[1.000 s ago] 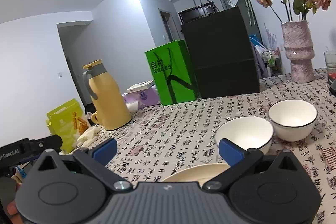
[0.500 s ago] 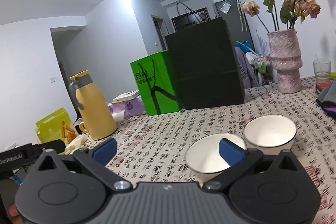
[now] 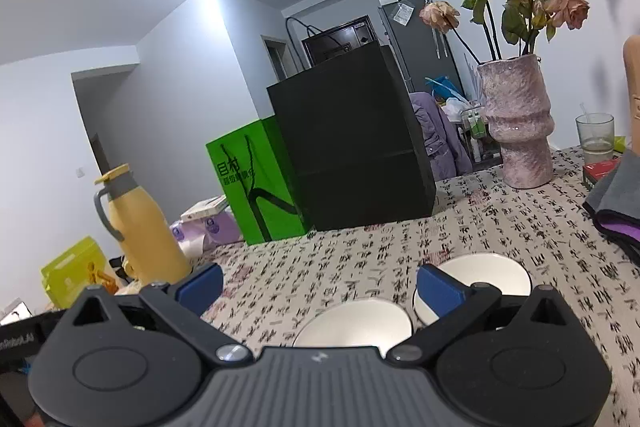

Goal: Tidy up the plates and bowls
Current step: 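Move both open grippers toward the rim of the larger white bowl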

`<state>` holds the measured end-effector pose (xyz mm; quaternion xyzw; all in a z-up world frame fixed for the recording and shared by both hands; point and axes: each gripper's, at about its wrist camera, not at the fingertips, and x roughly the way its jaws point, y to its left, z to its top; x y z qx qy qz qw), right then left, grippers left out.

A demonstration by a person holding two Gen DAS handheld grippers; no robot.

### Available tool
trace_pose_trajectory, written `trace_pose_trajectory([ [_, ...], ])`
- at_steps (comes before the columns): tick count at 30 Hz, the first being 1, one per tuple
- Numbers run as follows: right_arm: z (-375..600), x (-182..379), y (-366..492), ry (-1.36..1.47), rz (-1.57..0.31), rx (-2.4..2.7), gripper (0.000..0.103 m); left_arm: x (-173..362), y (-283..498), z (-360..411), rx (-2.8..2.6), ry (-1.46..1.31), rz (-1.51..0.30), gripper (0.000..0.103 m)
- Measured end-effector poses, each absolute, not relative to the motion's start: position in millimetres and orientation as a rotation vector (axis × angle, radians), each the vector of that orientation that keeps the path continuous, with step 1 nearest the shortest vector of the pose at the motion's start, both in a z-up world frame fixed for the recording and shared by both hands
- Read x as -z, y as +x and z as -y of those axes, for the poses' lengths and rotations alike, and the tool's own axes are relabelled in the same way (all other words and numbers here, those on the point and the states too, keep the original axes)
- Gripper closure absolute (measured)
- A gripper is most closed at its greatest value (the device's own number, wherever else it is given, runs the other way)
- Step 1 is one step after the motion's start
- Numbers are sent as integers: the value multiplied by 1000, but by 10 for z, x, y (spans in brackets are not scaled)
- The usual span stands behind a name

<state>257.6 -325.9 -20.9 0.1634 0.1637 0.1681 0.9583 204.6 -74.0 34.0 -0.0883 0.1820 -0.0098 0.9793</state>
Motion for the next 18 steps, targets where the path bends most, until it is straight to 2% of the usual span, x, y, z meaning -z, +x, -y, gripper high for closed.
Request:
trace_pose_trajectory([
  [8,3371,386,2885,413,-315,-304,0,-466,2445,966,80,-188,-327,0],
  [18,3483,616,2941,430,-301,-241,0,-393,3016,1009,134,-239,-382,0],
])
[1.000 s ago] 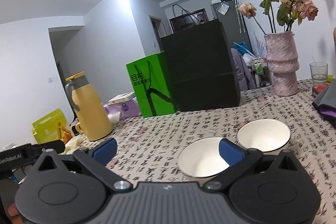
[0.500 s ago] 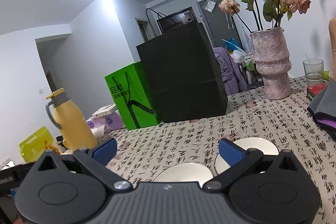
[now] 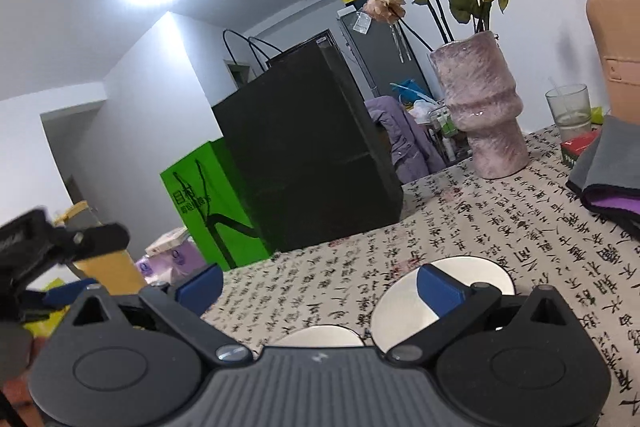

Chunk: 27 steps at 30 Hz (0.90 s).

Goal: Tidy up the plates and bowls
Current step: 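Move both open grippers toward the rim of the larger white bowl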

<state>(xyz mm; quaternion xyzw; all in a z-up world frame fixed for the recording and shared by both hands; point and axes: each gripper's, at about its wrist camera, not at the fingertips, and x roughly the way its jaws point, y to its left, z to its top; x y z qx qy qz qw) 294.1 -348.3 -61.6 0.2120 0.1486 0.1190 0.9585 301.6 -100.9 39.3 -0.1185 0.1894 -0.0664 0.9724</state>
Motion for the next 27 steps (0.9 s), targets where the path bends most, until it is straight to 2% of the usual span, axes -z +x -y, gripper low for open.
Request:
trace_pose_trajectory([
  [15,3485,739,3006,414,-353,-160,0,139,3382,853,108,-244,-510,0],
  [27,3506,746,3003,401,-383,-136,0,235,3415,902,104,-232,-556,0],
])
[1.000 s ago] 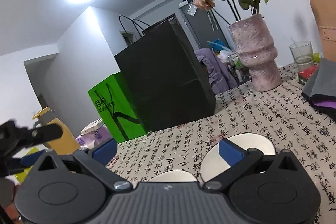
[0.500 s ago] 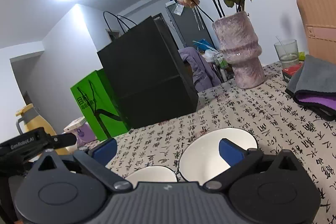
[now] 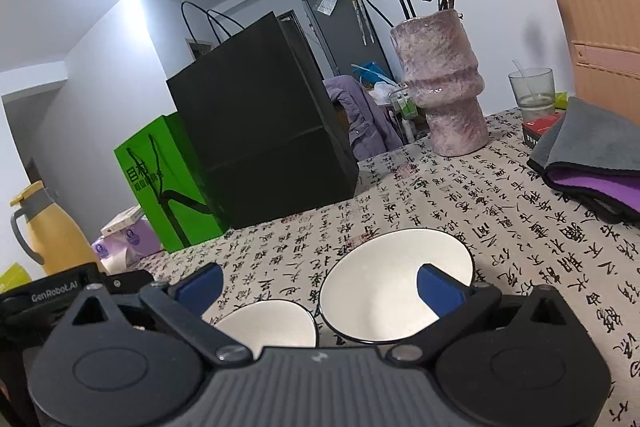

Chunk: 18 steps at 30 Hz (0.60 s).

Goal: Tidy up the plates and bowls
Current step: 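Move both open grippers toward the rim of the larger white bowl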

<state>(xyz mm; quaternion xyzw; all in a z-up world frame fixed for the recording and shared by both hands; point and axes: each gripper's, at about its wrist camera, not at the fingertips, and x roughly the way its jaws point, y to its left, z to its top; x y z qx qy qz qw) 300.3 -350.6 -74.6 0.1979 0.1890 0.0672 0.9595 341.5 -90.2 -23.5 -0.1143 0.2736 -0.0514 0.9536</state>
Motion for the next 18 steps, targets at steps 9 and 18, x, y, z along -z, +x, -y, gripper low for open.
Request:
trace_pose_trajectory([
  [9,3496,738,2986,380,-413,-127,1,262,3415,916,101,-222,-571,0],
  [18,3464,753,2986,357,-433,-138,5,281,3431,932,98,-210,-586,0],
])
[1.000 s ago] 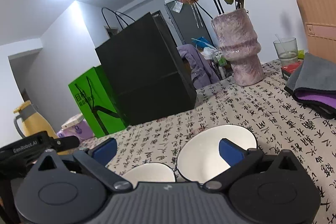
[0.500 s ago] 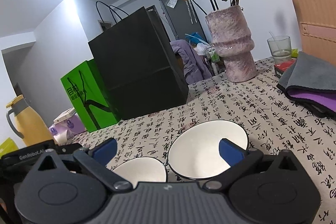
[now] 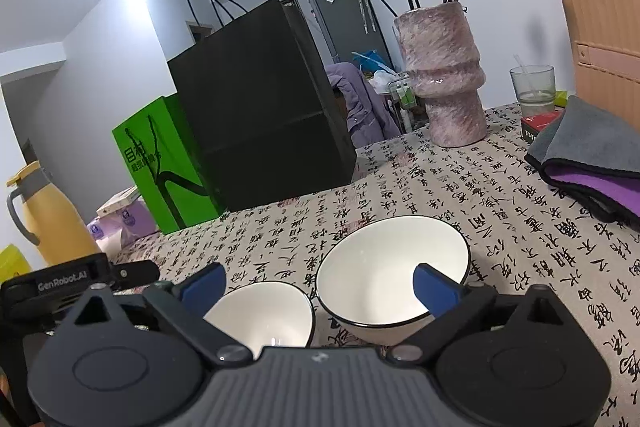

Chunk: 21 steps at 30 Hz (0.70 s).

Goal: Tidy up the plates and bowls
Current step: 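Move both open grippers toward the rim of the larger white bowl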

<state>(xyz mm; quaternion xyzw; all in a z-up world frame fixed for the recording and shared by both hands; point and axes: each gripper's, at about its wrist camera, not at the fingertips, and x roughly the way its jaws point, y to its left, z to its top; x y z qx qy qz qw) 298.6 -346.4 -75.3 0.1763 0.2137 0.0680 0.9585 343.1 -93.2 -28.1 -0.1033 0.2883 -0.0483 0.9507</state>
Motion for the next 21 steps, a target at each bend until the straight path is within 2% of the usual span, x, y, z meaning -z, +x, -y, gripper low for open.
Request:
trace_pose_trajectory([
  [8,3435,768,3001,342,-458,-146,11,296,3437,966,106,-190,-605,0],
  [21,3321,617,2971,290,-484,-183,11,228,3368,1205,176,-88,-649,0],
])
